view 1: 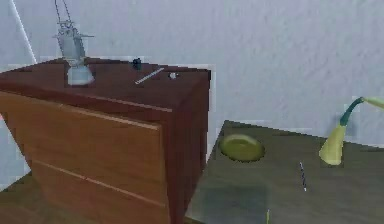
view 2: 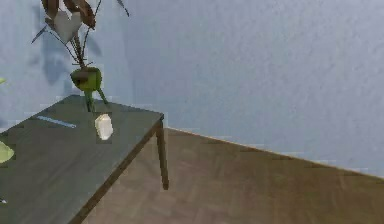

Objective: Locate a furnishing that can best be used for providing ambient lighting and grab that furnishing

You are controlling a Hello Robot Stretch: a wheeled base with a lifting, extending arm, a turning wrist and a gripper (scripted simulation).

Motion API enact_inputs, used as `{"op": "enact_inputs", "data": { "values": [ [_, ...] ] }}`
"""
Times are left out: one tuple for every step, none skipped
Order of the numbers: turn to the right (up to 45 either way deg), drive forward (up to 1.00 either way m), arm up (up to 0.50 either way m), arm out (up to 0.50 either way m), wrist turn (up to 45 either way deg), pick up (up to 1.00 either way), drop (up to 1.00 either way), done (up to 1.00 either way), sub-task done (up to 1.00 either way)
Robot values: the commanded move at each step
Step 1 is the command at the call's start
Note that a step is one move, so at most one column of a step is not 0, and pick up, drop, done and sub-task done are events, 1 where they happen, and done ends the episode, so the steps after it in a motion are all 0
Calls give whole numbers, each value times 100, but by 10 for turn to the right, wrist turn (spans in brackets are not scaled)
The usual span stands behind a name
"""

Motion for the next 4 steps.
{"op": "enact_inputs", "data": {
  "values": [
    [-450,0,0,0,0,0,0,0,0],
    [0,0,50,0,0,0,0,0,0],
    [0,0,38,0,0,0,0,0,0],
    [0,0,0,44,0,0,0,0,0]
  ]
}}
